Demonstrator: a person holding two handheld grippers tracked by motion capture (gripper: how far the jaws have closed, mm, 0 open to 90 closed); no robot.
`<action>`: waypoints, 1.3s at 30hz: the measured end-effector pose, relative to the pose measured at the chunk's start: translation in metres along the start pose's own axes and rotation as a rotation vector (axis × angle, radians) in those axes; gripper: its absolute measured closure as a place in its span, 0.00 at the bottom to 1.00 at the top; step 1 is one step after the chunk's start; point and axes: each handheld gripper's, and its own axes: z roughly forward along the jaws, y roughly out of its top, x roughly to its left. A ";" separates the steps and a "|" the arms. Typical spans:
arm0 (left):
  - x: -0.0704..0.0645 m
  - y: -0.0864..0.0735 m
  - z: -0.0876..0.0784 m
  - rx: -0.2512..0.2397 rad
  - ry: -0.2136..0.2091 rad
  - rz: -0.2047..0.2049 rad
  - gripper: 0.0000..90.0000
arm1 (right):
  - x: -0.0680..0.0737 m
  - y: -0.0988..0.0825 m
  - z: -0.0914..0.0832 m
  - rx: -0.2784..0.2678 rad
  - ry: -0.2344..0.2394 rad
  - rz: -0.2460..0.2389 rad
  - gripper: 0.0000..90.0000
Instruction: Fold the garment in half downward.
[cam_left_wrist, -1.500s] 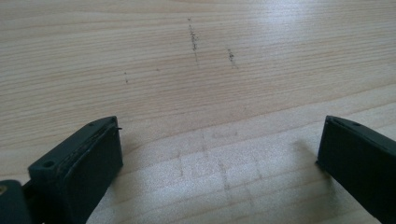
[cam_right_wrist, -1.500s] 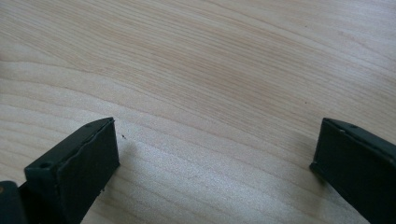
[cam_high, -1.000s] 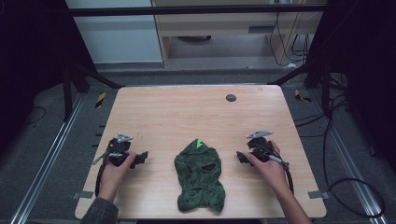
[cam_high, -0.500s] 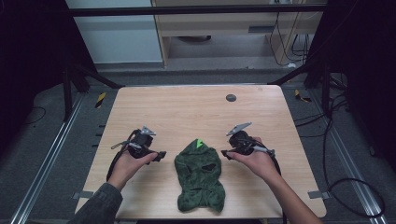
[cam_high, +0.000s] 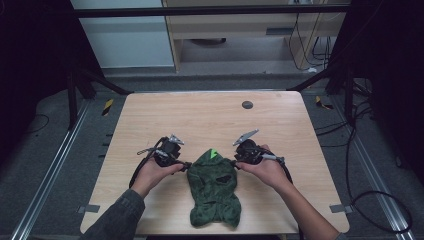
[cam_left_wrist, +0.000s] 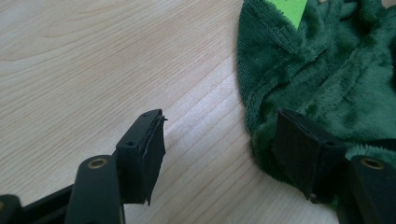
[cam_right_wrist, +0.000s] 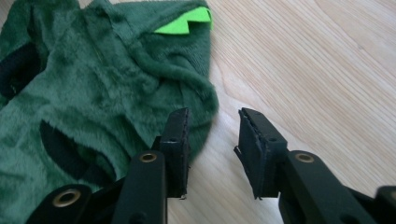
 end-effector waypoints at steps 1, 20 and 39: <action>-0.001 0.001 0.003 0.006 -0.004 -0.004 0.37 | 0.002 0.003 0.003 0.001 0.008 -0.004 0.68; 0.001 0.004 0.016 0.011 -0.020 -0.014 0.38 | 0.011 0.008 0.026 0.079 0.038 -0.035 0.83; -0.006 0.007 0.028 0.021 -0.091 0.013 0.81 | 0.015 0.006 0.026 0.062 0.048 -0.026 0.93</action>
